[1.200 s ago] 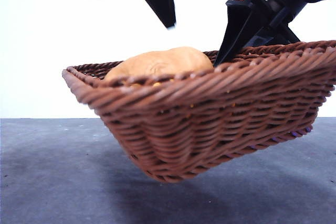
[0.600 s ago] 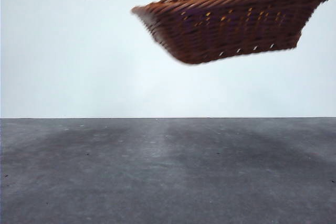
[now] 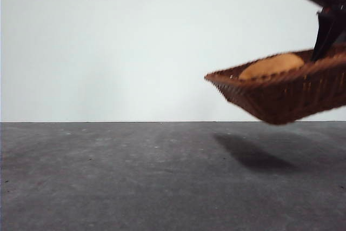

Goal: Help me put the vegetables on the table into the basket

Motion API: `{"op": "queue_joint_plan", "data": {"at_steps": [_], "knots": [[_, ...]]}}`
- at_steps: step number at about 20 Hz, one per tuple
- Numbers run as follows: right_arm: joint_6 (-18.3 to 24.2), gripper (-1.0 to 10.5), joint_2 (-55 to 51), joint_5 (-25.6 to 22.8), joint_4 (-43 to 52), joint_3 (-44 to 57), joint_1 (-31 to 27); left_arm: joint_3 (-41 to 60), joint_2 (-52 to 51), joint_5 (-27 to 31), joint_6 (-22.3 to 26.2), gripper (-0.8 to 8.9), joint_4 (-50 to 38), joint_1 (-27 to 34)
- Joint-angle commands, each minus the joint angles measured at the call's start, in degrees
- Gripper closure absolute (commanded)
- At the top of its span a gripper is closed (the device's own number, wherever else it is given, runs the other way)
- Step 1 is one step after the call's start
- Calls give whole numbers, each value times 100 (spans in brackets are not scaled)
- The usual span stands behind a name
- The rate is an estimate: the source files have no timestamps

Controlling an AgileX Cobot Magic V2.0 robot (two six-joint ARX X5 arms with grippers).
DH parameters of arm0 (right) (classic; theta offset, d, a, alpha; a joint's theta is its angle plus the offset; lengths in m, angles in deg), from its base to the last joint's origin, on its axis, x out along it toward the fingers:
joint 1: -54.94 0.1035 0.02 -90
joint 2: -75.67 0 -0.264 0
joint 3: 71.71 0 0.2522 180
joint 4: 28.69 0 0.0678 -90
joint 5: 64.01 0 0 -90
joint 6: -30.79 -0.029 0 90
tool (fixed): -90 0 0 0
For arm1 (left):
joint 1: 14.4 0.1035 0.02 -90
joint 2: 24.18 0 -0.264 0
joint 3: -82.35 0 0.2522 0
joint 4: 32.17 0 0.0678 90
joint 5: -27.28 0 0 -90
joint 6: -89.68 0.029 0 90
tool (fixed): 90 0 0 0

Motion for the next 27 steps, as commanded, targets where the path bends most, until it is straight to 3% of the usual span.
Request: {"op": "queue_joint_plan", "data": {"at_steps": [1, 4, 10, 13, 19, 24, 27], "knots": [[101, 958, 411, 61, 186, -24, -2, 15, -46, 0, -81, 821, -4, 17], [101, 958, 780, -243, 350, -24, -85, 15, -66, 0, -81, 821, -4, 17], [166, 958, 1180, -243, 487, 205, -267, 26, -63, 0, -81, 821, -4, 17], [133, 959, 1200, -243, 835, 566, -262, 26, -61, 0, -79, 821, -4, 17], [140, 958, 1200, -850, 1357, 1147, -262, 26, -61, -4, -81, 821, -4, 7], [142, 929, 1200, -892, 1484, 1145, -262, 26, -59, -4, -87, 821, -4, 7], [120, 617, 1182, -885, 1576, 1106, -262, 26, -46, -4, -103, 821, -4, 7]]}}
